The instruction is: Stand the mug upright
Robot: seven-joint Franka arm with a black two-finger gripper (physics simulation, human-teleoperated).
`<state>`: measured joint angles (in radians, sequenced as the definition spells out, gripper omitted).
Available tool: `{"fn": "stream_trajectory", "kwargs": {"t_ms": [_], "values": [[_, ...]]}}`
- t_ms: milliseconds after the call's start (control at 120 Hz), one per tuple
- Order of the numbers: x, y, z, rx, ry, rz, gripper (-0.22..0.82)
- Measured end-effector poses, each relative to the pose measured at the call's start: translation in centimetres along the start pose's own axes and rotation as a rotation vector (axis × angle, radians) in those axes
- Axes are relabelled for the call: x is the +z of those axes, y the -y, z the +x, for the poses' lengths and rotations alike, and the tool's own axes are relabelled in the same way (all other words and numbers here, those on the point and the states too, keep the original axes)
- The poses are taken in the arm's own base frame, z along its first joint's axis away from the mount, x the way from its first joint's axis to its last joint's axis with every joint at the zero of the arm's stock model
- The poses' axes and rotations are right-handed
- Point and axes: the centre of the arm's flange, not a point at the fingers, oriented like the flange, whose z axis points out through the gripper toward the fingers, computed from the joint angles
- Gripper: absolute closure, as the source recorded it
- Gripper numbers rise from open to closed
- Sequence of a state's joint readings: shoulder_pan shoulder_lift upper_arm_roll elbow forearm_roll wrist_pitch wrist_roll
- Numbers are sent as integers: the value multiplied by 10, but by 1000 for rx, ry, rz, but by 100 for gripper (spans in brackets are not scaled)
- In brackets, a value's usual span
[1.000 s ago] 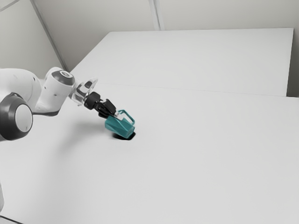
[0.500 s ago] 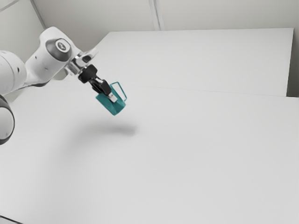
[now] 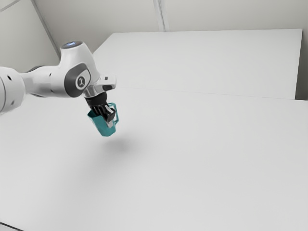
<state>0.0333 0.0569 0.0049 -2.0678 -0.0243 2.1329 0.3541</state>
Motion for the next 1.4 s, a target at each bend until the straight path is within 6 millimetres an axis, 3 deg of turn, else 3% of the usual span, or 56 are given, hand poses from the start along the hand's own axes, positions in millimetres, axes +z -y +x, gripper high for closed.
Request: {"fn": "stream_trajectory", "kwargs": {"t_ms": [117, 650, 758, 958, 1167, 1333, 1400], "values": [[13, -3, -8, -70, -16, 16, 78], [66, -11, 3, -245, 16, 34, 77], [71, -10, 4, -269, 20, 27, 65], [70, -11, 4, -297, 15, 22, 28], [41, -18, 4, -302, -21, 27, 11], [-17, -16, 16, -308, -67, 29, 5], [-52, -12, 28, -310, -93, 30, 4]]}}
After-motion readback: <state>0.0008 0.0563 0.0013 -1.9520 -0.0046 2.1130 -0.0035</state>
